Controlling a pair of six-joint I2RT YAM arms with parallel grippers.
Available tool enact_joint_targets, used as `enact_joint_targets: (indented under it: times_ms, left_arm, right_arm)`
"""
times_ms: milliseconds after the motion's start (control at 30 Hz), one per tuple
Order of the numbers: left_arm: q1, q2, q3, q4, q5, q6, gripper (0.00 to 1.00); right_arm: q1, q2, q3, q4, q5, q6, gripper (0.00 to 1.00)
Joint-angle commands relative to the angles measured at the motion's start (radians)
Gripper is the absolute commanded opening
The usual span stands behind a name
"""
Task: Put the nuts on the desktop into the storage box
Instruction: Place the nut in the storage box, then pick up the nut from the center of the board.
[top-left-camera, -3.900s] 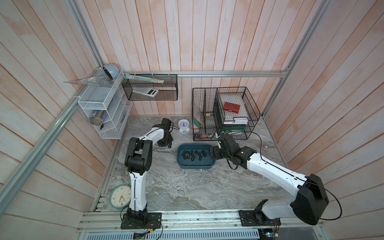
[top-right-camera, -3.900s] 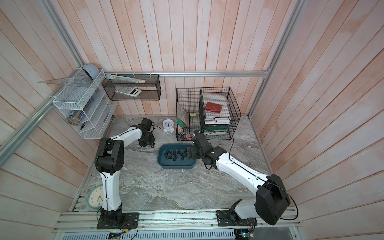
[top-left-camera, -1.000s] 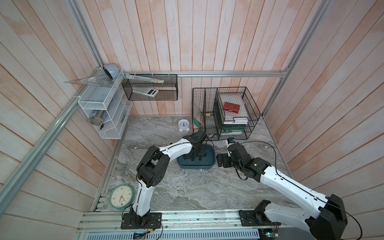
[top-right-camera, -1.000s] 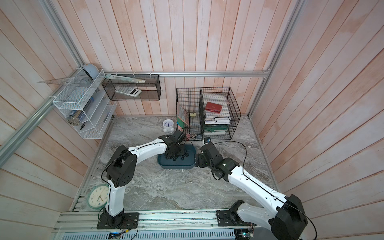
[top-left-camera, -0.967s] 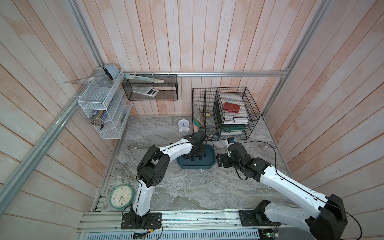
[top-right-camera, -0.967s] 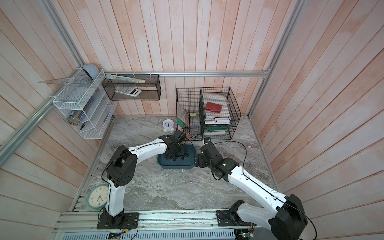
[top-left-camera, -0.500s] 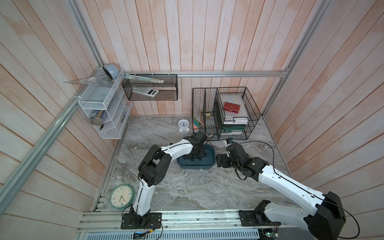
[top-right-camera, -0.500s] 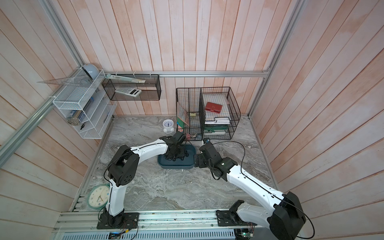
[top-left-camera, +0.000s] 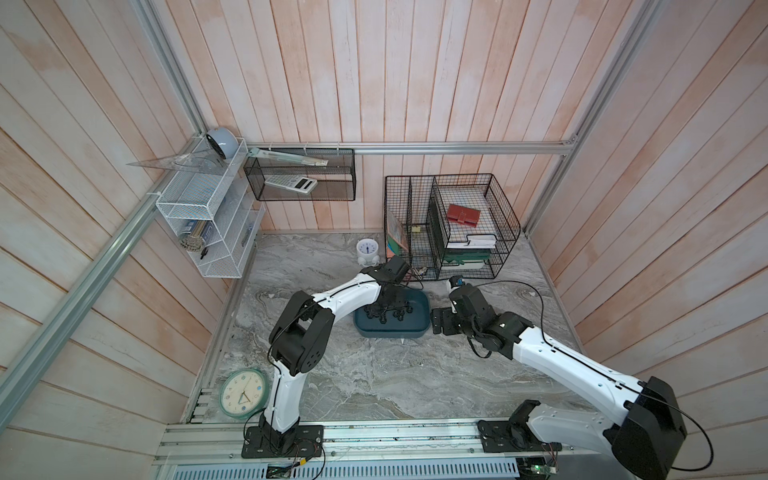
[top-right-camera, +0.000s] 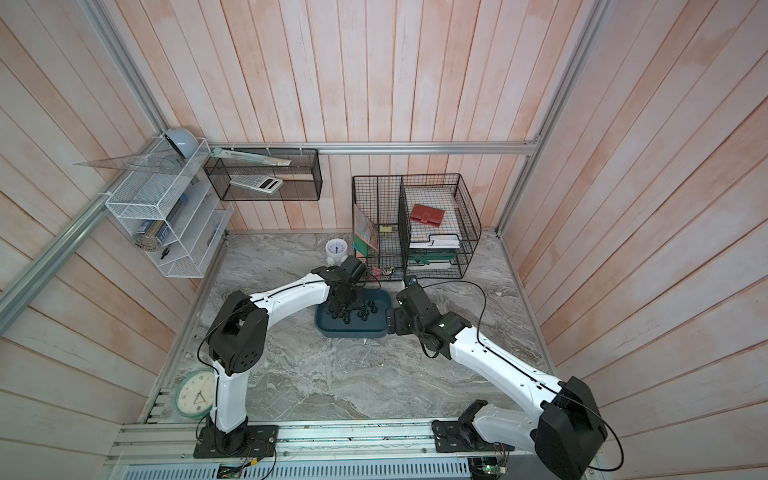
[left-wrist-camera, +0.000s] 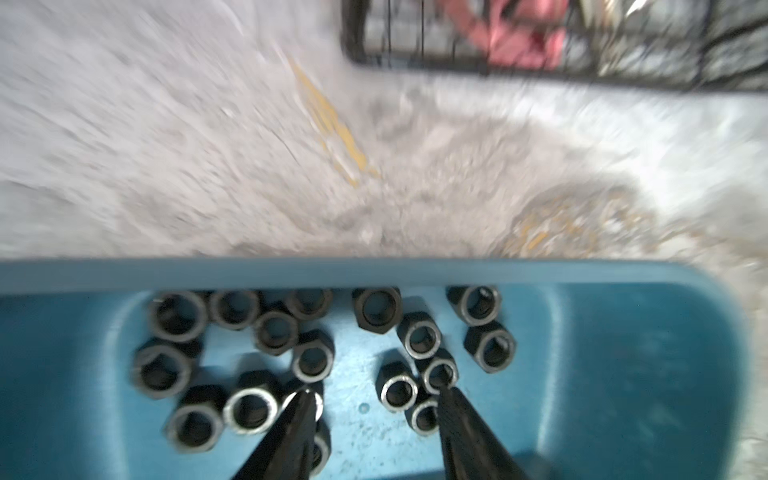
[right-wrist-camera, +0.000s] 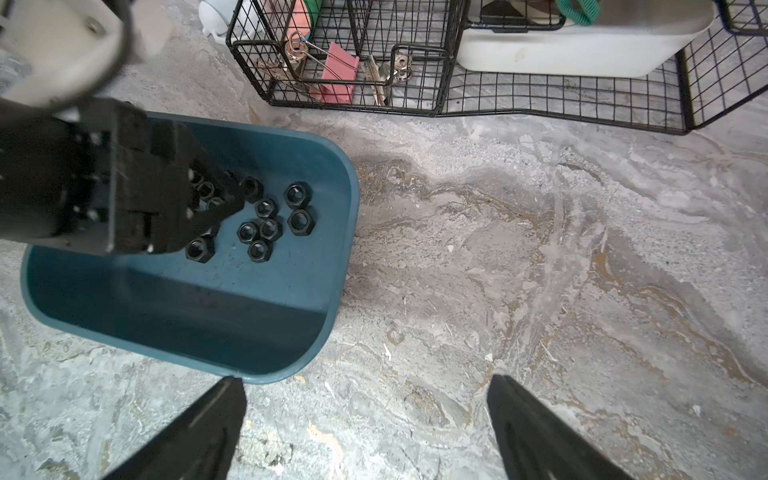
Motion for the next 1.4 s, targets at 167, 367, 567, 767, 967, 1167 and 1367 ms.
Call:
enact_joint_targets:
  times_ms: [167, 367, 567, 767, 967, 1167, 1367]
  left_arm:
    - [0.016, -0.037, 0.009, -0.008, 0.010, 0.038, 0.40]
    - [0.026, -0.047, -0.033, 0.013, -0.001, 0.022, 0.36]
    - [0.079, -0.107, -0.043, 0.019, -0.021, 0.043, 0.60]
    - [0.159, -0.169, -0.050, -0.007, -0.076, 0.077, 0.93]
    - [0.253, -0.204, -0.068, -0.025, -0.146, 0.111, 1.00]
    - [0.334, -0.169, -0.090, -0.003, -0.187, 0.151, 1.00]
    - [0.399, -0.091, -0.075, 0.040, -0.107, 0.178, 0.88]
  right_arm:
    - [-0.003, 0.038, 0.045, 0.020, -0.007, -0.019, 0.98]
    - [-0.004, 0.048, 0.051, 0.019, -0.009, -0.024, 0.98]
    - [-0.005, 0.064, 0.067, 0.026, -0.027, -0.036, 0.98]
    - [-0.006, 0.089, 0.089, 0.036, -0.052, -0.047, 0.98]
    - [-0.005, 0.119, 0.120, 0.040, -0.073, -0.058, 0.98]
    - [-0.003, 0.148, 0.150, 0.038, -0.082, -0.068, 0.98]
    - [-0.004, 0.161, 0.171, 0.027, -0.070, -0.071, 0.98]
